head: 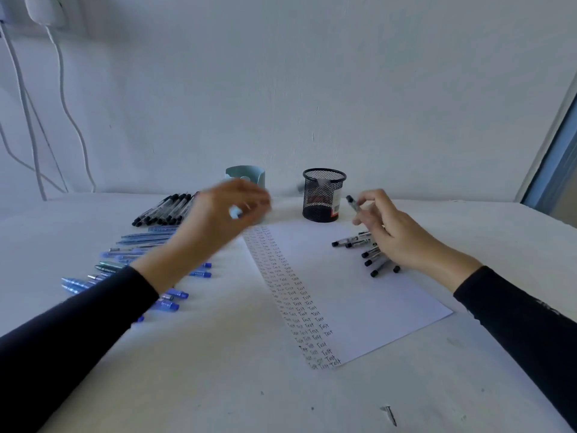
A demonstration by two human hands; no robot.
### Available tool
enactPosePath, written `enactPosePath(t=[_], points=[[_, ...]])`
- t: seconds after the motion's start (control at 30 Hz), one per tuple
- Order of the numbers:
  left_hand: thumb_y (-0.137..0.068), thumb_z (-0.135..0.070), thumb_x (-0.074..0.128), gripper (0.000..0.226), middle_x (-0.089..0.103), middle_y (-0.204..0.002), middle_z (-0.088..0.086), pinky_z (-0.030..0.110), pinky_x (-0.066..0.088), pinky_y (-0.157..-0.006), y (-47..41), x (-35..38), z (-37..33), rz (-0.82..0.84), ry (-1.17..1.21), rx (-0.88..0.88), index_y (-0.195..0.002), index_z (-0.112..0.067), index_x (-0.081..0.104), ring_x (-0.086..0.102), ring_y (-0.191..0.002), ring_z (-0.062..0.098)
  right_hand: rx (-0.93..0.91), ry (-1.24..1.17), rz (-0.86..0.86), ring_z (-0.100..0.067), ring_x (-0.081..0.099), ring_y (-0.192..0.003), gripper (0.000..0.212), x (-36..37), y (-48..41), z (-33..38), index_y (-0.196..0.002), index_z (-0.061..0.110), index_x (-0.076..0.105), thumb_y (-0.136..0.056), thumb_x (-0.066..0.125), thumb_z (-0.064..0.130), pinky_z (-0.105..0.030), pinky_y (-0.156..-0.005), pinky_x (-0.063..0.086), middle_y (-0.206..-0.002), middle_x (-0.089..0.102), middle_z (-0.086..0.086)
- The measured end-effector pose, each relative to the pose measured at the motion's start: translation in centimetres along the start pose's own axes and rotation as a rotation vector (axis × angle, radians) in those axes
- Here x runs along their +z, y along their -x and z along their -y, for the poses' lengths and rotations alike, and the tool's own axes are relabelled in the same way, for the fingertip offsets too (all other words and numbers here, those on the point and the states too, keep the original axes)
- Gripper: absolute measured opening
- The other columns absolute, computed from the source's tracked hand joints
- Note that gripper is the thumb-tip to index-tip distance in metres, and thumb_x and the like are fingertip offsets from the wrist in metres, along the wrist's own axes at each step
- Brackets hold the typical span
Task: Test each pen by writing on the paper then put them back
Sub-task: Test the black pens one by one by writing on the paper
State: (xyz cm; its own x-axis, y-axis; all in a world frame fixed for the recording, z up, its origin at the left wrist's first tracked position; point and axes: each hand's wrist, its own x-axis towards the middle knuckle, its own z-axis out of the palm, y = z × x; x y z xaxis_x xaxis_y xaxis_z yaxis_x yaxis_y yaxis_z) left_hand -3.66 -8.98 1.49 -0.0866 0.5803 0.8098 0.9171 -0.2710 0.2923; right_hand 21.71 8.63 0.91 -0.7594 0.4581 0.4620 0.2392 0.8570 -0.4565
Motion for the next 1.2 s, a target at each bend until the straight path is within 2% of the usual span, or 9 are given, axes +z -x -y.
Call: enactPosePath(t=[0.13, 0.27, 0.3, 0.33, 0.63, 0.87, 0.97, 1.03, 1.2], points=[[-0.088, -0.029, 0.069, 0.019, 0.067, -0.098, -0.007, 0.012, 0.047, -0.071, -3.4, -4.0, 3.3, -0.242, -0.206, -0.361, -0.100, -0.016, 0.076, 0.058, -0.065, -0.007, 0.095, -0.223, 0.059, -0.014, 0.043, -0.068, 0.010, -0.1, 0.4, 2.5, -0.102, 0.043, 0.049, -0.101, 0.040, 0.047, -0.033, -0.069, 0.038, -0.081, 0.045, -0.003], [-0.088, -0.025, 0.069, 0.020, 0.073, -0.084, 0.008, 0.025, 0.042, -0.071, -3.3, -4.0, 7.1, 0.115, -0.492, -0.592, -0.081, -0.007, 0.077, 0.062, -0.071, 0.019, 0.188, -0.407, 0.110, -0.029, 0.041, -0.065, 0.060, 0.2, 0.6, 5.2, -0.092, 0.026, 0.055, -0.066, 0.057, 0.079, -0.032, -0.066, 0.040, -0.071, 0.052, -0.016], [-0.087, -0.021, 0.069, 0.023, 0.069, -0.071, 0.009, 0.026, 0.042, -0.066, -3.0, -3.5, 7.9, 0.188, -0.529, -0.626, -0.069, -0.006, 0.073, 0.059, -0.064, 0.020, 0.195, -0.420, 0.148, -0.033, 0.036, -0.061, 0.060, 0.5, 0.7, 5.4, -0.090, 0.026, 0.053, -0.061, 0.061, 0.079, -0.032, -0.084, 0.048, -0.065, 0.051, -0.015], [-0.087, -0.018, 0.068, 0.031, 0.061, -0.059, 0.007, 0.026, 0.041, -0.059, -2.9, -3.0, 8.7, 0.233, -0.552, -0.663, -0.058, -0.007, 0.065, 0.052, -0.055, 0.019, 0.181, -0.407, 0.191, -0.030, 0.030, -0.057, 0.058, 0.9, 0.9, 5.5, -0.088, 0.029, 0.051, -0.060, 0.064, 0.077, -0.031, -0.066, 0.017, -0.061, 0.046, -0.010], [-0.091, -0.017, 0.061, 0.045, 0.038, -0.047, 0.001, 0.023, 0.030, -0.042, -2.5, -1.0, 10.3, 0.339, -0.663, -0.687, -0.049, -0.011, 0.044, 0.035, -0.045, 0.015, 0.032, -0.431, 0.315, -0.014, 0.040, -0.061, 0.037, 1.8, 1.8, 6.3, -0.108, 0.035, 0.060, -0.077, 0.071, 0.051, -0.022, -0.066, 0.037, -0.061, 0.047, 0.008], [-0.093, -0.027, 0.059, 0.024, 0.051, -0.083, 0.005, 0.029, 0.033, -0.066, -1.1, -0.2, 6.0, 0.190, -0.443, -0.494, -0.081, -0.007, 0.055, 0.048, -0.076, 0.023, 0.202, -0.747, 0.290, -0.024, 0.055, -0.057, 0.045, 1.3, 1.8, 7.3, -0.122, 0.017, 0.059, -0.103, 0.027, 0.041, -0.031, -0.058, 0.045, -0.061, 0.063, -0.016], [-0.087, -0.058, 0.054, 0.040, 0.052, -0.082, -0.003, 0.024, 0.039, -0.066, 0.5, 0.8, 3.5, 0.380, -0.325, -0.399, -0.079, -0.019, 0.049, 0.048, -0.078, 0.017, 0.223, -0.728, 0.380, -0.023, 0.061, -0.065, 0.030, 1.6, 2.1, 7.8, -0.122, 0.013, 0.060, -0.105, 0.036, 0.016, -0.030, -0.060, 0.048, -0.076, 0.071, -0.017], [-0.069, -0.090, 0.034, 0.071, 0.058, -0.106, -0.008, 0.030, 0.043, -0.090, 1.5, 1.2, 2.1, 0.568, -0.305, -0.350, -0.098, -0.029, 0.055, 0.053, -0.098, 0.012, 0.218, -0.719, 0.443, -0.018, 0.063, -0.072, 0.023, 1.8, 2.4, 8.2, -0.105, 0.013, 0.070, -0.095, 0.050, 0.017, -0.025, -0.063, 0.050, -0.085, 0.074, -0.014], [-0.051, -0.097, 0.028, 0.110, 0.043, -0.148, -0.012, 0.038, 0.026, -0.112, 2.3, 1.4, 0.6, 0.763, -0.355, -0.417, -0.139, -0.034, 0.047, 0.040, -0.135, 0.014, 0.193, -0.511, 0.320, -0.009, 0.050, -0.050, 0.037, 2.9, 5.0, 8.6, -0.057, 0.013, 0.056, -0.082, 0.076, 0.033, -0.016, -0.050, 0.040, -0.053, 0.058, 0.002]])
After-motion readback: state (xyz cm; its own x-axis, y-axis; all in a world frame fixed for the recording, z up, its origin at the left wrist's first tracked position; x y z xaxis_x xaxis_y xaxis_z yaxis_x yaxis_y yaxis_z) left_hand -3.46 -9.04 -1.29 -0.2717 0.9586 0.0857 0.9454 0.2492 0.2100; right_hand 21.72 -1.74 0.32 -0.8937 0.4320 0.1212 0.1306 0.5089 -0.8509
